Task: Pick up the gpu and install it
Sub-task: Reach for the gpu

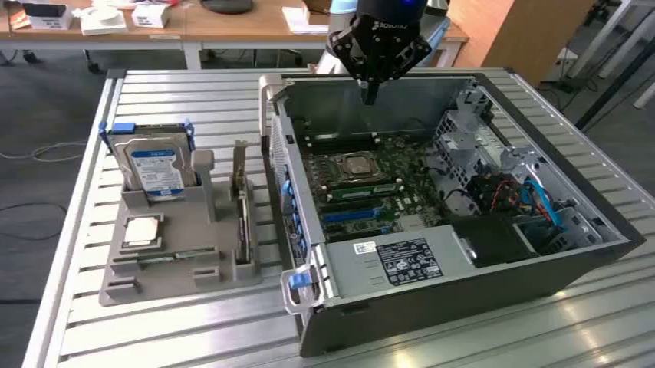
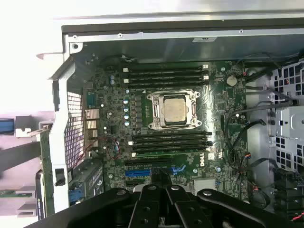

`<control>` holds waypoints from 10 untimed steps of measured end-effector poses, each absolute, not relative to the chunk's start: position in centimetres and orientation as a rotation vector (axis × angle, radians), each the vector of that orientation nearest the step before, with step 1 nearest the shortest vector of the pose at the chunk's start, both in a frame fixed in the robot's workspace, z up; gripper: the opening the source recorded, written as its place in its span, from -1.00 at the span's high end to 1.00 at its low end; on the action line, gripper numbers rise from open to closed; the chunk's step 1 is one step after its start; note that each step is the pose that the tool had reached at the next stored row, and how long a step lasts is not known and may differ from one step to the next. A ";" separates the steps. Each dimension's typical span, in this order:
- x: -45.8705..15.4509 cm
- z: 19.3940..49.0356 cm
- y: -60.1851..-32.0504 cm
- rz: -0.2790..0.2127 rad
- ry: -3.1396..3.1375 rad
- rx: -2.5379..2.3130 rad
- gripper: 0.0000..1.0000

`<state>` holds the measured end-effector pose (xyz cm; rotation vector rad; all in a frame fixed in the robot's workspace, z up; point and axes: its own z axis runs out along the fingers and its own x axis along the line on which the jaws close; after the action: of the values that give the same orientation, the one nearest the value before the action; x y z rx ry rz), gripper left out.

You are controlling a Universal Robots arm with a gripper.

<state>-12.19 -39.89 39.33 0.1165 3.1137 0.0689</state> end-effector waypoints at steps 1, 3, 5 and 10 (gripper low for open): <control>-12.2 39.3 -39.9 0.069 3.114 0.117 0.79; -12.2 39.3 -39.9 0.069 3.114 0.117 0.79; -12.2 39.3 -39.9 0.069 3.114 0.117 0.79; -12.2 39.3 -39.9 0.069 3.114 0.117 0.79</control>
<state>-12.20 -39.88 39.33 0.1166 3.1137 0.0689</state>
